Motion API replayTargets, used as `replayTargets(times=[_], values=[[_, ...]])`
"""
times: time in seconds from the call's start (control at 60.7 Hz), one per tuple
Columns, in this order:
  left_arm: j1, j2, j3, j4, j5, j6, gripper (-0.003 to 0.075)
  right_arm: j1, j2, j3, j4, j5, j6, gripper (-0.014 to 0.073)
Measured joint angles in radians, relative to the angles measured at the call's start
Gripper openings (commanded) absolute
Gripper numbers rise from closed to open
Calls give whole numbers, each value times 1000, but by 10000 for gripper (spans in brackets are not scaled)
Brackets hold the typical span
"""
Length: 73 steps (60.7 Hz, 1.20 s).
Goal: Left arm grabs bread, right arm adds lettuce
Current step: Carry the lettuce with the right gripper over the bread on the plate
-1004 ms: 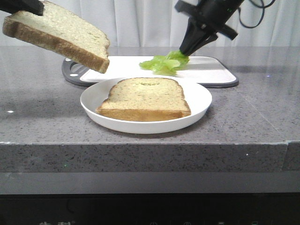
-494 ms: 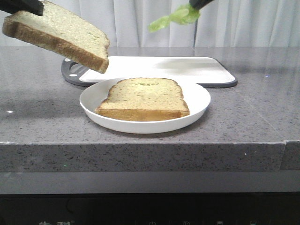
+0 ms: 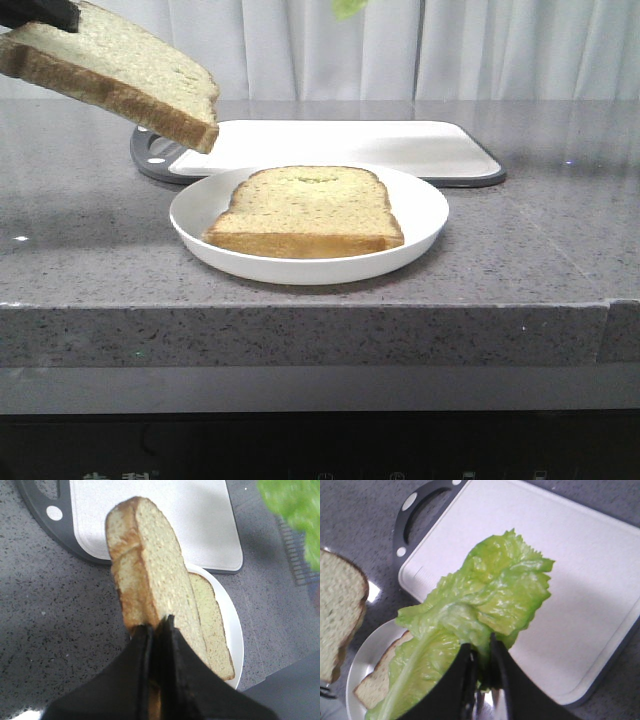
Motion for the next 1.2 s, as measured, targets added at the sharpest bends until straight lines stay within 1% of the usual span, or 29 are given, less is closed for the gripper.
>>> replayTargets(times=[0.28,0.412,0.51,0.659,0.79,0.971,1.202], values=[[0,0,0,0,0,0,-19,0,-214,370,115,-39,-164,-58],[0,0,0,0,0,0,-19,13,-250,516,184,-95,-266,-58],[0,0,0,0,0,0,-19,41,-251,581,220,-117,-324,-58],[0,0,0,0,6,0,-19,104,-251,629,233,-150,-353,-58],[0,0,0,0,11,0,-19,135,-251,649,235,-190,-356,-58],[0,0,0,0,16,0,-19,136,-251,662,235,-252,-357,-58],[0,0,0,0,18,0,-19,136,-195,662,262,-261,-357,-58]])
